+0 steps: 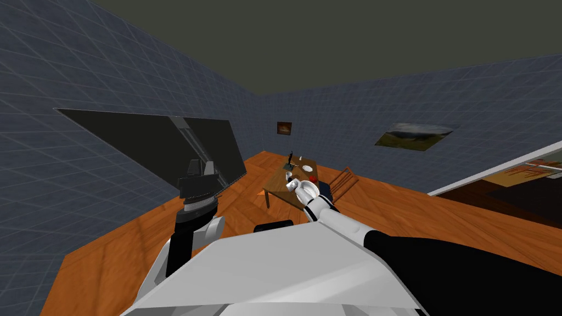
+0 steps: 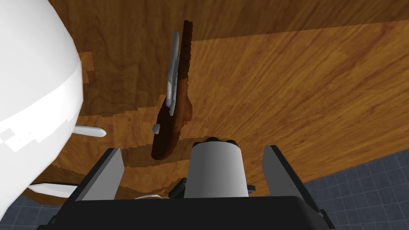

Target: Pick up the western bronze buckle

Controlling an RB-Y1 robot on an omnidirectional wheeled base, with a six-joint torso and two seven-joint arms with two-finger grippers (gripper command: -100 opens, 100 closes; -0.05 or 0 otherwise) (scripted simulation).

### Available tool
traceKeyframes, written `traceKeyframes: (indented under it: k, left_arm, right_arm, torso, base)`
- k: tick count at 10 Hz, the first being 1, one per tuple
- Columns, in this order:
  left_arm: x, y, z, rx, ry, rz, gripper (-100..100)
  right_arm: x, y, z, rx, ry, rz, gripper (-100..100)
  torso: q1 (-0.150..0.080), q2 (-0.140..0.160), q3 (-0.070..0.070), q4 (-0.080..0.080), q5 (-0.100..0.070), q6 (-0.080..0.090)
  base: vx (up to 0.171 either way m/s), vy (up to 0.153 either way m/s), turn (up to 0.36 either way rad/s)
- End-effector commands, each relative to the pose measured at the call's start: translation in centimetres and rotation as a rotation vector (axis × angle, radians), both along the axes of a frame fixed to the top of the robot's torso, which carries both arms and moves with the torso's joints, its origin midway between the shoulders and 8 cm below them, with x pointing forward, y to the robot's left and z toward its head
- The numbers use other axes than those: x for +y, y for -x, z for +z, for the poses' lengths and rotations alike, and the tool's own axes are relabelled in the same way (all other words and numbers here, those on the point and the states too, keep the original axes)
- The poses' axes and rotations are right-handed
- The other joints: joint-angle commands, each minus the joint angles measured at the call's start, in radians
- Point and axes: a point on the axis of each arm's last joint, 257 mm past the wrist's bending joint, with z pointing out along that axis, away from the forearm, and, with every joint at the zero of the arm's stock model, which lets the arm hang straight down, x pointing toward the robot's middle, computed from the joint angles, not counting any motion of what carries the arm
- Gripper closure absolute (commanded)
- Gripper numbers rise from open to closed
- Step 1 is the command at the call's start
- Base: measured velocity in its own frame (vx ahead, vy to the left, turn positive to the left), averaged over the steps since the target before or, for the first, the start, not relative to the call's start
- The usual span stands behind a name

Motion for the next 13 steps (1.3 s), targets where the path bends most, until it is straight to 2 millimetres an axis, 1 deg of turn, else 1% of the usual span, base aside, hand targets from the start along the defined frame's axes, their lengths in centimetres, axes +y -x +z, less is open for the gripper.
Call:
traceKeyframes:
  k: [1,3,4,5,6,8,9,10,13]
  left_arm:
    - [0.0,0.0,0.0,0.0,0.0,0.0,0]
    - [0.0,0.0,0.0,0.0,0.0,0.0,0]
    - [0.0,0.0,0.0,0.0,0.0,0.0,0]
    - [0.0,0.0,0.0,0.0,0.0,0.0,0]
    - [0.0,0.0,0.0,0.0,0.0,0.0,0]
    - [0.0,0.0,0.0,0.0,0.0,0.0,0]
    - [0.0,0.0,0.0,0.0,0.0,0.0,0]
    - [0.0,0.0,0.0,0.0,0.0,0.0,0]
    - [0.0,0.0,0.0,0.0,0.0,0.0,0]
  right_arm:
    - [-0.5,1.2,-0.9,0.05,0.028,0.005,-100]
    - [-1.2,2.7,-1.9,0.104,0.052,0.005,-100]
    - [-0.9,2.2,-1.6,0.083,0.043,0.005,-100]
    - [-1.0,2.3,-1.7,0.089,0.045,0.005,0]
    - [-1.6,3.2,-2.8,0.088,0.045,-0.003,-100]
    - [-2.1,4.1,-3.9,0.089,0.044,-0.01,-100]
    - [-1.8,3.8,-3.6,0.091,0.046,-0.007,-100]
    - [-1.8,3.8,-3.6,0.089,0.044,-0.008,100]
    - [-2.0,3.7,-3.6,0.088,0.045,-0.011,100]
  torso:
    - [0.0,0.0,0.0,0.0,0.0,0.0]
    - [0.0,0.0,0.0,0.0,0.0,0.0]
    - [-0.001,0.001,0.0,0.0,0.0,0.0]
    - [-0.001,0.001,0.0,0.0,0.0,0.0]
    - [-0.001,0.0,0.0,0.0,0.0,0.0]
    - [-0.001,-0.004,-0.002,-0.001,0.0,0.0]
    - [-0.001,-0.005,-0.003,-0.001,0.0,0.0]
    - [-0.001,-0.003,-0.002,-0.001,0.0,0.0]
    - [0.0,-0.002,-0.002,-0.002,-0.001,-0.002]
  base:
    - [0.002,0.009,0.074]
    - [-0.002,0.003,0.072]
    - [-0.005,-0.006,0.01]
    - [0.0,0.0,0.0]
    - [0.039,0.002,0.079]
    - [0.083,-0.005,0.04]
    - [0.033,-0.007,0.007]
    - [0.006,-0.001,-0.001]
    - [0.001,-0.002,-0.009]
